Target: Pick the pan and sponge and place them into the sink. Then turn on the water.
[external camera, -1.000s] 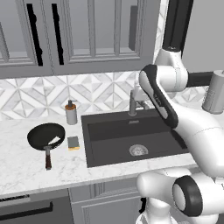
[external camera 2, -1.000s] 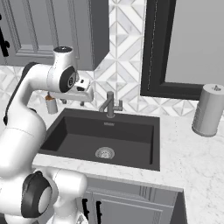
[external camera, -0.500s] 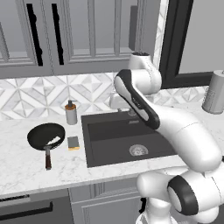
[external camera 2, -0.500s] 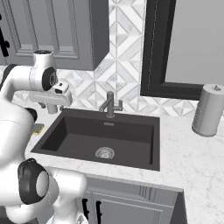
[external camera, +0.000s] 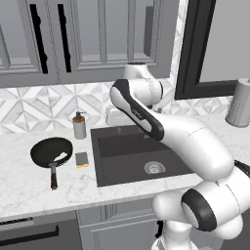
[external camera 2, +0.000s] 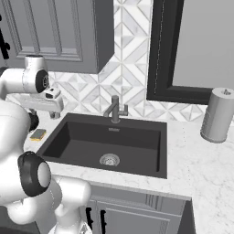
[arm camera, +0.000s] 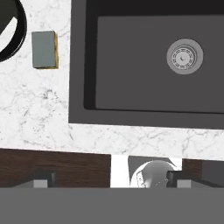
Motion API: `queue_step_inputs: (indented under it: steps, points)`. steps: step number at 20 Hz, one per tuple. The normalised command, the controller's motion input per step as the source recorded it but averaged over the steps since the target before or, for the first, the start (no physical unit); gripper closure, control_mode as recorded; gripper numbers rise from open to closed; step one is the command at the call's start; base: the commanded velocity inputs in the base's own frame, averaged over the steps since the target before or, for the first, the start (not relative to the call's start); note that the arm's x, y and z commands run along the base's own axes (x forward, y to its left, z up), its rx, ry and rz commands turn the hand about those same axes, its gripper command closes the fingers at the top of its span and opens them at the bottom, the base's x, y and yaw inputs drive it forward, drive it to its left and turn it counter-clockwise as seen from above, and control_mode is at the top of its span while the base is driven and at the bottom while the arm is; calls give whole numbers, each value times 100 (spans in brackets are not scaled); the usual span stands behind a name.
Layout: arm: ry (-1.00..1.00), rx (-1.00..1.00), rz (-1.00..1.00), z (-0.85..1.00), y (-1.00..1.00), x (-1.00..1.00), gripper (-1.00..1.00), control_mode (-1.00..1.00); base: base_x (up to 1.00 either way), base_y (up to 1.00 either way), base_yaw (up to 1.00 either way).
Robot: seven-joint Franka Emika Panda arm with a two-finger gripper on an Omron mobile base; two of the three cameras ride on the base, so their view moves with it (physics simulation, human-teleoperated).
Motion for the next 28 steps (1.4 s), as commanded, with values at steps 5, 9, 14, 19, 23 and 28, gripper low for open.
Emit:
queue_step_inputs:
  steps: [5,9,14,19,23,28]
  points:
    - [0,2,0,-13,-1,-13,-100,-100,0,0,0]
    - [5,0,0,-24,39,-24,-100,-100,0,0,0]
    - [11,0,0,-33,96,-10,-100,-100,0,0,0]
    - [14,0,0,-20,77,0,-100,-100,0,0,0]
    - [10,0,0,-43,80,0,-100,-100,0,0,0]
    - [6,0,0,-55,89,0,-100,-100,0,0,0]
